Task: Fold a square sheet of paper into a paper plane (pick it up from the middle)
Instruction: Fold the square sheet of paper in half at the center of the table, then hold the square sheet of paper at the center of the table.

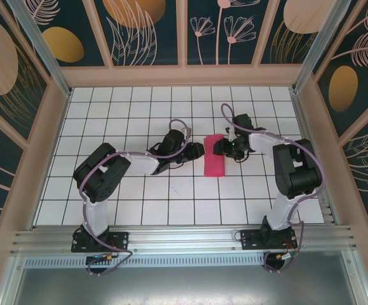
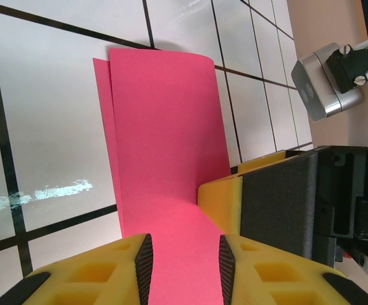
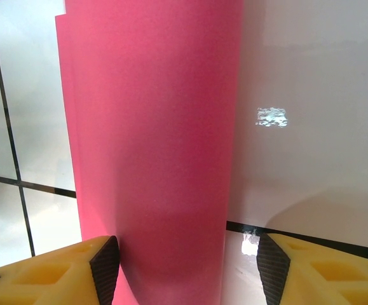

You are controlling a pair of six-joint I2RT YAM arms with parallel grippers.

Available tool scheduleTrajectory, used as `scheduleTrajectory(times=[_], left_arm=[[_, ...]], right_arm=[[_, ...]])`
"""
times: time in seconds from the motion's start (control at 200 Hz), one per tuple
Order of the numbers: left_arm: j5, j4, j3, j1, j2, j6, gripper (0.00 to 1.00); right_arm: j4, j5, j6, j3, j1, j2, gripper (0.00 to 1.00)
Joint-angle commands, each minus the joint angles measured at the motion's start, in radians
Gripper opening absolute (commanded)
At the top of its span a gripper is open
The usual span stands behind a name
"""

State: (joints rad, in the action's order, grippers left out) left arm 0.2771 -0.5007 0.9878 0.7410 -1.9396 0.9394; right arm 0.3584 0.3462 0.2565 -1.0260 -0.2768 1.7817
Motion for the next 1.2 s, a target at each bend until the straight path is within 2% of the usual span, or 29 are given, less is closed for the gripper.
scheduleTrajectory(times=[0.0,0.175,0.545,1.011,1.191], left_arm=[[0.007,0.009,0.031,0.006,0.01,-0.019,0.36],[0.011,0.012,0.038,0.006,0.008,-0.019,0.36],[0.033,0.019,0.051,0.005,-0.009,-0.011,0.35],[0.047,0.055,0.11,0.006,-0.064,0.004,0.29],[0.068,0.074,0.144,0.005,-0.092,0.005,0.22]], right_arm=[[0.047,-0.015,-0.043,-0.016,-0.011,0.027,0.64],[0.073,0.028,-0.094,-0.029,-0.008,0.02,0.64],[0.093,-0.019,-0.093,-0.049,-0.007,0.051,0.64],[0.088,-0.076,-0.068,-0.039,-0.01,0.07,0.64],[0.077,-0.086,-0.055,-0.024,-0.013,0.069,0.64]])
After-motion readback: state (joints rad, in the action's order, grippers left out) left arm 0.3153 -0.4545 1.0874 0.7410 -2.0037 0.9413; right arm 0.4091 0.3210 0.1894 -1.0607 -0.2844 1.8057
